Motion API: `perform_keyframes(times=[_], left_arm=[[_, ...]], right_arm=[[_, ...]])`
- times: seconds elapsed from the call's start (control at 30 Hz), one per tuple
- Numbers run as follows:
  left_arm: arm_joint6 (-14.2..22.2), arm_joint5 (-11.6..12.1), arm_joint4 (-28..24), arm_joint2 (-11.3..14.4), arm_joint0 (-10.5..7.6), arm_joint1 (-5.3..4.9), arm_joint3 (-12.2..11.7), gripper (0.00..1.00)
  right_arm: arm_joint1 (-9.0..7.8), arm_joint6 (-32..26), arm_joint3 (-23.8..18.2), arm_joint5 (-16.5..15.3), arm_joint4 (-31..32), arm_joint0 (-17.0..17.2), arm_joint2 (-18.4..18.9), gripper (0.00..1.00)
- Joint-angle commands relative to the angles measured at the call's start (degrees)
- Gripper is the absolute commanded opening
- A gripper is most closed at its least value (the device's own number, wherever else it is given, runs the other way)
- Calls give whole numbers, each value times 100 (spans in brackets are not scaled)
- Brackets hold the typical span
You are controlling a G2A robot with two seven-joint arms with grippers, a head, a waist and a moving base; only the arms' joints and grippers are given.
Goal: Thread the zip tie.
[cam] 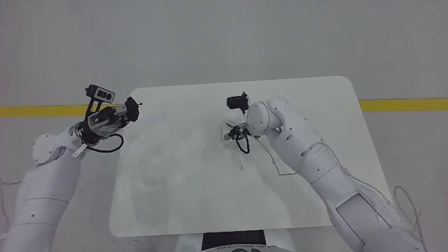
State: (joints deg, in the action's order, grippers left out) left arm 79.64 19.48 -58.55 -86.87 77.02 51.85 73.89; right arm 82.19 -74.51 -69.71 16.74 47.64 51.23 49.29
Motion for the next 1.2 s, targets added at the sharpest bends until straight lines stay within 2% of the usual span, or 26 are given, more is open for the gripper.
perform_keyframes(times=[0.0, 0.43, 0.93, 1.17], left_arm=[[0, 0, 0, 0, 0, 0, 0, 0], [0, 0, 0, 0, 0, 0, 0, 0], [0, 0, 0, 0, 0, 0, 0, 0], [0, 0, 0, 0, 0, 0, 0, 0]], right_arm=[[-15, -12, 20, -35, -67, 21, 62, 49], [-22, -13, 49, -125, -117, 55, 23, 38], [-9, 173, 181, -103, -146, 26, -10, 36], [-10, 214, 169, -114, -129, 23, -25, 29]])
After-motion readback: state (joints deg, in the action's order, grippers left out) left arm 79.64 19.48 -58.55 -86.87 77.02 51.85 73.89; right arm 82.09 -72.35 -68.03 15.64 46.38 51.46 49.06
